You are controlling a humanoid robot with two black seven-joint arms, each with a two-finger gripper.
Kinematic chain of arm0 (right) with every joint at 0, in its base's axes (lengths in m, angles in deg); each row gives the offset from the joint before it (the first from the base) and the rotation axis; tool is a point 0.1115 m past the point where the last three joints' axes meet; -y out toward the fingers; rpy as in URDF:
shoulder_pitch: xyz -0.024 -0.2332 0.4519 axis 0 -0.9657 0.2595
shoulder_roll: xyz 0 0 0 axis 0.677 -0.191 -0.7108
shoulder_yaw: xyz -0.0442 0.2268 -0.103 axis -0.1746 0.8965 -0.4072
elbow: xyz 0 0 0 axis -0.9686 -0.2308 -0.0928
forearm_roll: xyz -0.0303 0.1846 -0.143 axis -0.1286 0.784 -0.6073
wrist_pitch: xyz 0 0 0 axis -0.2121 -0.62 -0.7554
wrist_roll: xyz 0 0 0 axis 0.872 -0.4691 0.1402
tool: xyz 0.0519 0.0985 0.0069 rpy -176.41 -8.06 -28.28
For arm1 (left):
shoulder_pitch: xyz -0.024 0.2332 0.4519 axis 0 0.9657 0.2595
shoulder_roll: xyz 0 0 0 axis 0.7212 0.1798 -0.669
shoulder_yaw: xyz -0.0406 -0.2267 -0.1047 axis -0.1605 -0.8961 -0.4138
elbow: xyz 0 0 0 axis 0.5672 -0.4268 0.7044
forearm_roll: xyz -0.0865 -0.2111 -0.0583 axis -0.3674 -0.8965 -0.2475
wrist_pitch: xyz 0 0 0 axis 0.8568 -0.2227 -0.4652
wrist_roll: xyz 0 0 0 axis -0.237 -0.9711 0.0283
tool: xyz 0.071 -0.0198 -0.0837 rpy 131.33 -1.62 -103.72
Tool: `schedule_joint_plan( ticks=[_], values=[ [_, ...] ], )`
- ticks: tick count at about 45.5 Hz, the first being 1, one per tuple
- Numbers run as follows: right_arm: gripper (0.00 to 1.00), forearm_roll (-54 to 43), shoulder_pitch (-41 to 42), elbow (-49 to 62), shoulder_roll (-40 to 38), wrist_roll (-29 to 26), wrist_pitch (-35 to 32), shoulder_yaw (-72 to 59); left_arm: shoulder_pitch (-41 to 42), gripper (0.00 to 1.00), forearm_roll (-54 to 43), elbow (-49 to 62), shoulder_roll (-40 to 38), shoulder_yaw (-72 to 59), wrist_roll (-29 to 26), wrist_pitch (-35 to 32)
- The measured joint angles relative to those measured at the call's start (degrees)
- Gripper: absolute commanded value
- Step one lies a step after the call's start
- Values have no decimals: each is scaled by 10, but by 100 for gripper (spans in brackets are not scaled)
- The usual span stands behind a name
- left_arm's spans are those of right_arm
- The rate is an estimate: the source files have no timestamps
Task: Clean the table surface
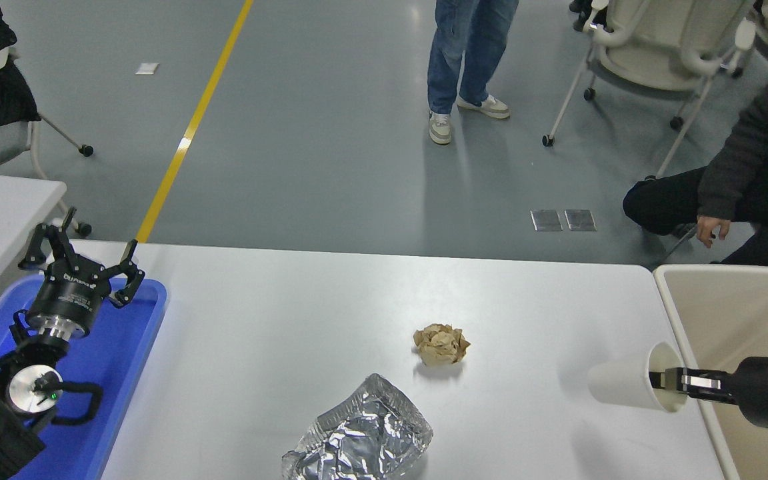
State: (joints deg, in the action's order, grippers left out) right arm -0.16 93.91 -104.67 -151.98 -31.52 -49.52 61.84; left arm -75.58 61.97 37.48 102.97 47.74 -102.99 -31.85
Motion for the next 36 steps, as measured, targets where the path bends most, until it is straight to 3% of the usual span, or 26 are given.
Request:
schedule_joint_plan(
  ticks=[18, 36],
  values=[
    [0, 40, 138, -30, -135, 24, -135, 2, 0, 100, 0, 0, 0, 0, 0, 0],
    [0, 52, 182, -21, -160, 28, -177, -2, 0, 100, 0, 0, 0, 0, 0, 0]
  ],
)
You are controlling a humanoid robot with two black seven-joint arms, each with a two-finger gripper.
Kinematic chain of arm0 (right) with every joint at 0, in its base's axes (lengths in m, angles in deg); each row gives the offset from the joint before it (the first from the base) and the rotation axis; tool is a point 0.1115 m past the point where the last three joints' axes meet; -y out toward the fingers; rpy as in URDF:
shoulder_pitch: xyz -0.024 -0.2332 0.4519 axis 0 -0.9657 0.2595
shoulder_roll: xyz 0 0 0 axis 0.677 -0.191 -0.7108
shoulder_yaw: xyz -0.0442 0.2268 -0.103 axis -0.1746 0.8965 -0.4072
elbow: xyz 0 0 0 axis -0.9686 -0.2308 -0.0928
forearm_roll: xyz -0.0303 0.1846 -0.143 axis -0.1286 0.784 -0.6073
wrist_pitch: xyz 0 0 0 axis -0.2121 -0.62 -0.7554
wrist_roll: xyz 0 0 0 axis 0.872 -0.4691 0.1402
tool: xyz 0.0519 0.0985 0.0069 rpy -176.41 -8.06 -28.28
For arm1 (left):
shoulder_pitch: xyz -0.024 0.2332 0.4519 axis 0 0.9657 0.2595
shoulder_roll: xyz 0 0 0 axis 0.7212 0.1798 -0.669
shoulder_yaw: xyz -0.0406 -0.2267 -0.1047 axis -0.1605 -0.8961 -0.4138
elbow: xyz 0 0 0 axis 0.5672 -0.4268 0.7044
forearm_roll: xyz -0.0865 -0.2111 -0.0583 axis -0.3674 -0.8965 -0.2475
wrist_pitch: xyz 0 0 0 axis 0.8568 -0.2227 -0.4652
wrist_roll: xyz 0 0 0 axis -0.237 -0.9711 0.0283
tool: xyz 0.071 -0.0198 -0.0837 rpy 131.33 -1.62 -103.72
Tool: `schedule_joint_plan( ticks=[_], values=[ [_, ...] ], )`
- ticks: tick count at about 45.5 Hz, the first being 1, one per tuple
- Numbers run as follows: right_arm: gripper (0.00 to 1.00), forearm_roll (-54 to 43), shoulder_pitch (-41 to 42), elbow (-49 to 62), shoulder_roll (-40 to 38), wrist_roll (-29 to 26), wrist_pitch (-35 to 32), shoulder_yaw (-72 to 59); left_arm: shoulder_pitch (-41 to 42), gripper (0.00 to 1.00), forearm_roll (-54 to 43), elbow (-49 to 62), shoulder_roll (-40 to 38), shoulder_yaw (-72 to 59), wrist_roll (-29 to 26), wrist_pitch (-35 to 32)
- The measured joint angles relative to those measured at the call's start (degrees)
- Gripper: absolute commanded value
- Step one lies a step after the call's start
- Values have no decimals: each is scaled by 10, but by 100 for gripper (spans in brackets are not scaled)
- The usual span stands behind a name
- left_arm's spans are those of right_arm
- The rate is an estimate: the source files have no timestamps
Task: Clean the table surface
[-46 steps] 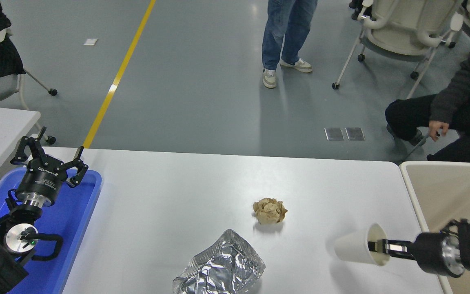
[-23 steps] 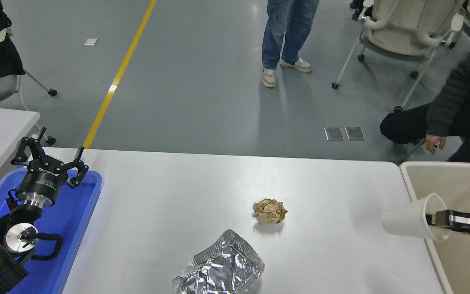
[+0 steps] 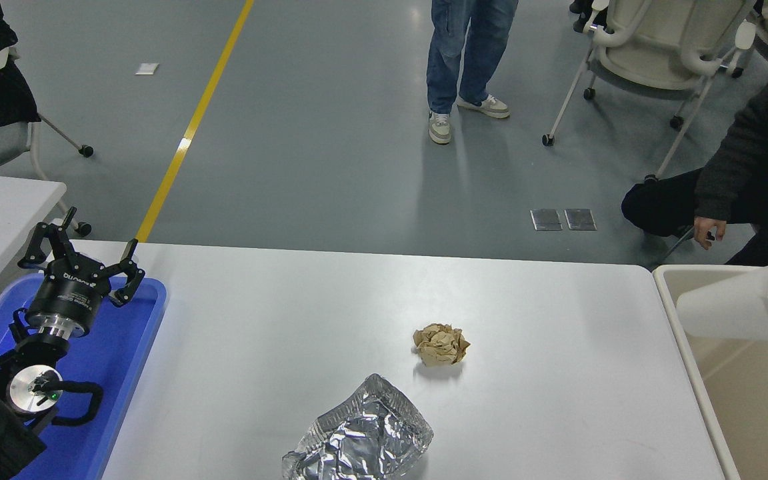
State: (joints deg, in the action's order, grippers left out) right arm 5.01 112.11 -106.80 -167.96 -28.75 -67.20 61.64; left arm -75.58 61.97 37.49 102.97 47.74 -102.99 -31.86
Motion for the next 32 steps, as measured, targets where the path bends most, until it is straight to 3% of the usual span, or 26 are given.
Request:
schedule_joint_plan(
  ticks=[15, 32],
  values=[
    [0, 11, -15, 106, 53, -2, 30, -6, 0, 100, 0, 0, 0, 0, 0, 0],
    [0, 49, -125, 282, 185, -6, 179, -7, 0, 100, 0, 0, 0, 0, 0, 0]
  ],
)
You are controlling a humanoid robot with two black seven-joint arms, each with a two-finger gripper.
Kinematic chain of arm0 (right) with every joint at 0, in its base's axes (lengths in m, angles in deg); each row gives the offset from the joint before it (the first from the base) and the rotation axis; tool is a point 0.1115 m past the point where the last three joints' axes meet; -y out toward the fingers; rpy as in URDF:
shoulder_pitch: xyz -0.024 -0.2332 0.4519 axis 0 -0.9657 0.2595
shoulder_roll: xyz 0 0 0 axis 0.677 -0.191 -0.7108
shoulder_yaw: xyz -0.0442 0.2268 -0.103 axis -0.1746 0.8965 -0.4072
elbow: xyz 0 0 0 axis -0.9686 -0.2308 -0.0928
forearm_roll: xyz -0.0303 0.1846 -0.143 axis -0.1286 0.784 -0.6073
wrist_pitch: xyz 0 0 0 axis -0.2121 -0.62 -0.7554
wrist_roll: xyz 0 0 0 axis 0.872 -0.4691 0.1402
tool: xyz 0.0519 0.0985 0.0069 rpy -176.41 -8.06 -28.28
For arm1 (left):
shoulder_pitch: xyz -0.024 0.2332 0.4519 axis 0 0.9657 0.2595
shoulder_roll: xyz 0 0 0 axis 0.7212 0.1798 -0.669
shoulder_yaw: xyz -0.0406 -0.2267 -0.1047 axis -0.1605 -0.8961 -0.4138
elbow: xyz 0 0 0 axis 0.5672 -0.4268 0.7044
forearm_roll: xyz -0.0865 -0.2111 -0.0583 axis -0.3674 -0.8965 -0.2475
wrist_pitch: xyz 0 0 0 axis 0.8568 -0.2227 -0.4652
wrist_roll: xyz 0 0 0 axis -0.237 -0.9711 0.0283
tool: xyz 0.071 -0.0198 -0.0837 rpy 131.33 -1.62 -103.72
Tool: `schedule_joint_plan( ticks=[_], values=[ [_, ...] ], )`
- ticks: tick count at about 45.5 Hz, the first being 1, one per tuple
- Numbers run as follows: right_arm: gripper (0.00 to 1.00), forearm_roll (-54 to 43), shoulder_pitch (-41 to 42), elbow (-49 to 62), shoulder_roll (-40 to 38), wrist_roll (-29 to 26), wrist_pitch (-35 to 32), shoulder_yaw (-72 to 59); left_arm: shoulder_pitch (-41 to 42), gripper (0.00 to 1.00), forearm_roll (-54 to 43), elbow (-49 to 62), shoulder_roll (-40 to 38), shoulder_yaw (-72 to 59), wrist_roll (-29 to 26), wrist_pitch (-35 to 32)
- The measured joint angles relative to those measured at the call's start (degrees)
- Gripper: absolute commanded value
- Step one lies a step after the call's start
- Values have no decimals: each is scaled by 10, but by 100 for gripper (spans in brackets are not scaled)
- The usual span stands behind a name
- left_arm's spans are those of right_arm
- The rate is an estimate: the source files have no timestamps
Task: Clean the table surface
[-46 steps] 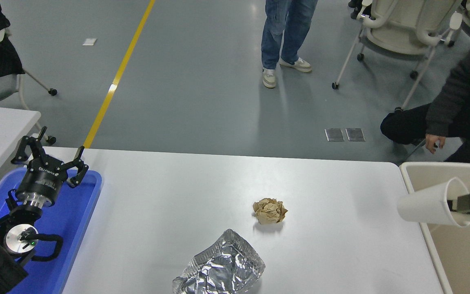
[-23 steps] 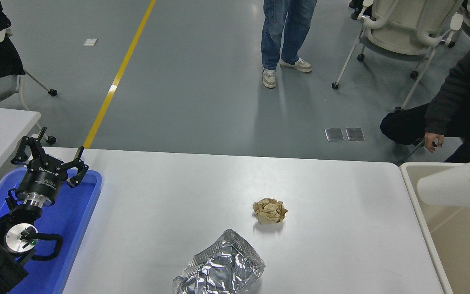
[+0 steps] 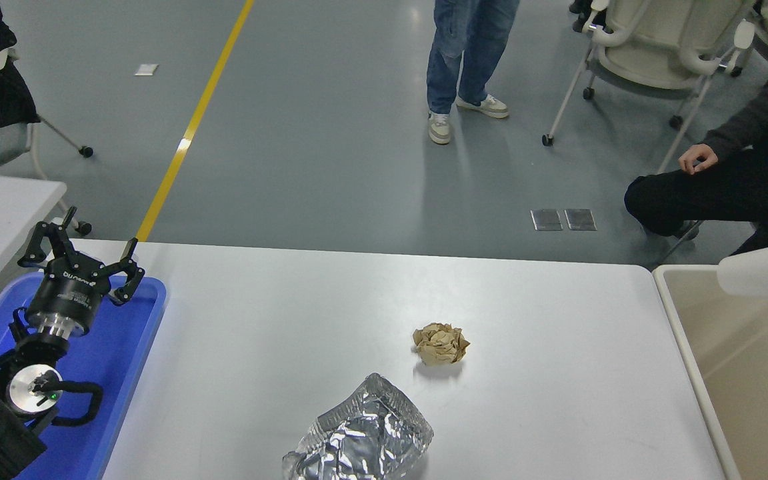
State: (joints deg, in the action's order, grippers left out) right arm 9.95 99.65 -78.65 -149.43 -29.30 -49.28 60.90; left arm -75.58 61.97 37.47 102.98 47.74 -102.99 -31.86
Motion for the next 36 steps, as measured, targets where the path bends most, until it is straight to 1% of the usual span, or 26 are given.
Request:
schedule_joint_plan(
  ticks=[17, 20, 22, 29, 36],
  values=[
    [0, 63, -101, 224, 161, -1, 117, 0, 0, 100, 0, 0, 0, 0, 0, 0],
    [0, 77, -122, 288, 202, -1, 145, 0, 0, 100, 0, 0, 0, 0, 0, 0],
    [0, 80, -125, 292, 214, 0, 149, 0, 0, 100, 0, 0, 0, 0, 0, 0],
    [0, 95, -158, 401, 293, -1, 185, 0, 0, 100, 0, 0, 0, 0, 0, 0],
    [0, 108, -181, 480, 353, -5, 201, 0, 0, 100, 0, 0, 0, 0, 0, 0]
  ],
)
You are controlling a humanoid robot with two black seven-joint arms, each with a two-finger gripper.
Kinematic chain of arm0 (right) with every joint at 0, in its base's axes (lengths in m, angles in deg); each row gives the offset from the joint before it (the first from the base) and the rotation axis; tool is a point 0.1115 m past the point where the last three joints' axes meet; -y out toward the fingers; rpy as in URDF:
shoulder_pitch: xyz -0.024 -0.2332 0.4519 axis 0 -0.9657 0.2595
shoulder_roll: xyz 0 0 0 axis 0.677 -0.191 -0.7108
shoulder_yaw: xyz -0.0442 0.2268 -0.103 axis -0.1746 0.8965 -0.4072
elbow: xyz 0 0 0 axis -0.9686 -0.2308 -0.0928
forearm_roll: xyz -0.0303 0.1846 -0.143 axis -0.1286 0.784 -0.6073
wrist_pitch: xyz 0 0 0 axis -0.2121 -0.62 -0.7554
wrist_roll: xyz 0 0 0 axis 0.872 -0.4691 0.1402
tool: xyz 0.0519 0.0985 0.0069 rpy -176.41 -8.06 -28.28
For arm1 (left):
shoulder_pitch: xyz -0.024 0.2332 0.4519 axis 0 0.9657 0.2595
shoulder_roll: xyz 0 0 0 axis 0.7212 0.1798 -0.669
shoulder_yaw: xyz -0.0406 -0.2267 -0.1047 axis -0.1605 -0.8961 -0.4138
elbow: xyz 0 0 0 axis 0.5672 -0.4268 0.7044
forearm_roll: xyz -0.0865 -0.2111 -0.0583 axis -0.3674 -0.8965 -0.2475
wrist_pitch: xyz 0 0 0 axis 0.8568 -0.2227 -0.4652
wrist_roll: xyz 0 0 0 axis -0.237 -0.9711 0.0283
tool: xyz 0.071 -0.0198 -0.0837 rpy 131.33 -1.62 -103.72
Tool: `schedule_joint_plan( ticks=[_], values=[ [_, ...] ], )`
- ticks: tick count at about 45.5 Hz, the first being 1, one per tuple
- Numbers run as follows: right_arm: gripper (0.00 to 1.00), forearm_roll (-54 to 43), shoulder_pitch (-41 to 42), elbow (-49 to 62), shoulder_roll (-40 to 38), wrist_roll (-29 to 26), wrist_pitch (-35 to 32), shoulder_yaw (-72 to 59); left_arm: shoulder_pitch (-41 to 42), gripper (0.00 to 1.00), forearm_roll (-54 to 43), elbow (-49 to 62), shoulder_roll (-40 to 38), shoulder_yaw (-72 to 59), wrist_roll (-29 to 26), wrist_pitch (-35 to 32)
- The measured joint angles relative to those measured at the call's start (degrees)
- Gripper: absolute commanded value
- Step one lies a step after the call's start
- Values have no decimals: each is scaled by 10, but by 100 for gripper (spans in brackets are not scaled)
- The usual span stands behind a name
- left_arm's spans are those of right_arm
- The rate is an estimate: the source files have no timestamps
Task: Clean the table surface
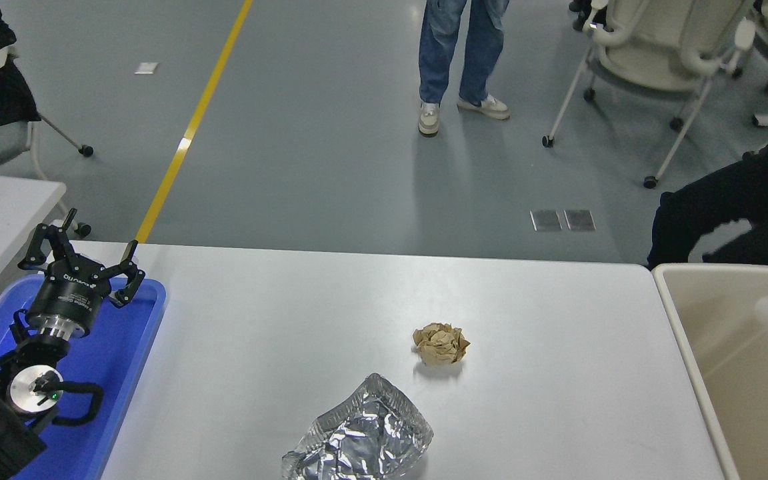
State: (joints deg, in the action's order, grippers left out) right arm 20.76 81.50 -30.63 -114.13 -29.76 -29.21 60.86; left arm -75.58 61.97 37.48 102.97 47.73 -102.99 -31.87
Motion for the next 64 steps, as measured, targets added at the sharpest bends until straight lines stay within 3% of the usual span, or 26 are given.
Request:
schedule_joint_plan(
  ticks=[19, 35, 38, 40, 42, 44, 64],
  values=[
    [0, 22, -25, 108, 105, -72, 20, -8, 0, 100, 0, 0, 0, 0, 0, 0],
    [0, 52, -27, 125, 135, -137, 29, -18, 0, 100, 0, 0, 0, 0, 0, -1],
    [53, 59, -26, 126, 136, -142, 29, -23, 0, 100, 0, 0, 0, 0, 0, -1],
    [81, 64, -25, 126, 137, -144, 30, -26, 0, 100, 0, 0, 0, 0, 0, -1],
    [95, 66, -25, 126, 137, -146, 31, -28, 0, 100, 0, 0, 0, 0, 0, -1],
    [99, 70, -24, 125, 137, -147, 33, -28, 0, 100, 0, 0, 0, 0, 0, -1],
    [99, 144, -18, 115, 120, -153, 55, -34, 0, 100, 0, 0, 0, 0, 0, -1]
  ],
)
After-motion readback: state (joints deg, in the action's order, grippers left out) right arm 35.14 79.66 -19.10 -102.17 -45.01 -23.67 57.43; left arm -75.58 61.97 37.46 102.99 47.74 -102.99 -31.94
